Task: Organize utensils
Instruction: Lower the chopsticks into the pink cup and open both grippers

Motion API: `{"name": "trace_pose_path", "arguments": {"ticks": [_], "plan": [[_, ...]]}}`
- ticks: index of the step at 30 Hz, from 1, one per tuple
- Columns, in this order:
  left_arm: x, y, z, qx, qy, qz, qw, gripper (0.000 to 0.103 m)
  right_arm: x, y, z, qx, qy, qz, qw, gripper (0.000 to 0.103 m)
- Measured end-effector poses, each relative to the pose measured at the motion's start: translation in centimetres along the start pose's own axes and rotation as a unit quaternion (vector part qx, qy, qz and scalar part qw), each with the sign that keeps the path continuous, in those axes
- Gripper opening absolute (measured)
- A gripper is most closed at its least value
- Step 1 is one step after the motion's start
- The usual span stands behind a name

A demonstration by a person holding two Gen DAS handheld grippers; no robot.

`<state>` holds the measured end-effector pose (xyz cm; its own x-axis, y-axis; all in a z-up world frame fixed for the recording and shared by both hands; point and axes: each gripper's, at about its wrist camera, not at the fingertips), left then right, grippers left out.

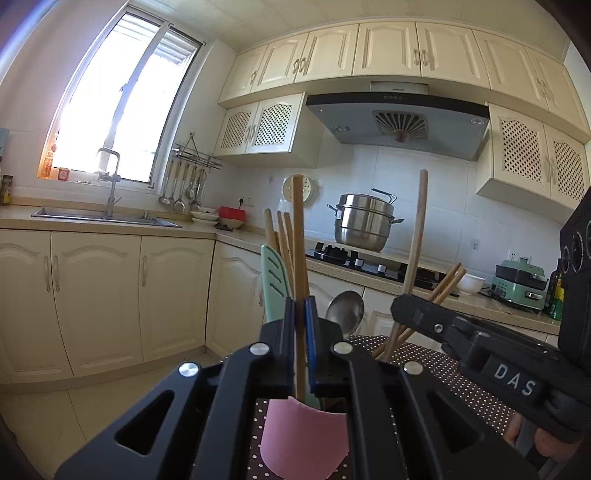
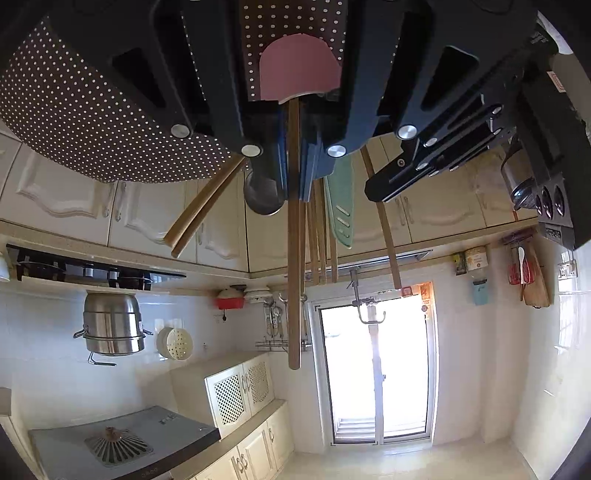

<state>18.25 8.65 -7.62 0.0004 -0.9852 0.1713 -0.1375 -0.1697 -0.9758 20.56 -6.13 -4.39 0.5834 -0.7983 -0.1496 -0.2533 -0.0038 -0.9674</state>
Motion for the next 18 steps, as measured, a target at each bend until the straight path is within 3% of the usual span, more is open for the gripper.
{"name": "trace_pose_path", "arguments": {"ticks": [8, 9, 10, 12, 14, 18], "plan": [[0.0, -0.5, -0.8, -0.015, -0.009, 0.007, 0.9998, 0.007, 0.0, 0.7, 0.0, -0.010, 0.006, 0.011, 1.000, 0.007], [0.0, -0.5, -0.8, -0.020, -0.012, 0.009, 0.9997, 0.014, 0.0, 0.7, 0.0, -0.010, 0.007, 0.015, 1.000, 0.007], [-0.1, -0.6, -0.8, -0.025, -0.015, 0.008, 0.9995, 0.033, 0.0, 0.7, -0.1, -0.009, 0.010, 0.018, 1.000, 0.007], [-0.3, -0.8, -1.4, -0.021, -0.021, 0.002, 0.9996, 0.050, -0.1, 0.6, -0.3, -0.010, 0.010, 0.023, 1.000, 0.008], [-0.3, -1.2, -2.2, -0.017, -0.021, 0.005, 0.9996, 0.050, -0.4, 0.6, -0.6, -0.011, 0.014, 0.022, 1.000, 0.008], [-0.1, -2.2, -3.3, -0.027, -0.018, 0.010, 0.9994, 0.062, -1.0, 0.3, -1.6, -0.006, 0.011, 0.025, 1.000, 0.008]]}}
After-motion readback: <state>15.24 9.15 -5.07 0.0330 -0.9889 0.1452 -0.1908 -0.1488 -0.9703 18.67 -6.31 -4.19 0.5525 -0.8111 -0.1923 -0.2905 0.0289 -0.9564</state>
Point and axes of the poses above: each gripper's, at about its wrist camera, not at the fingertips, and z roughly the way its jaws point, x to its right, y to its underside, and after that the axes turned 7 degrees about -y, right-handed
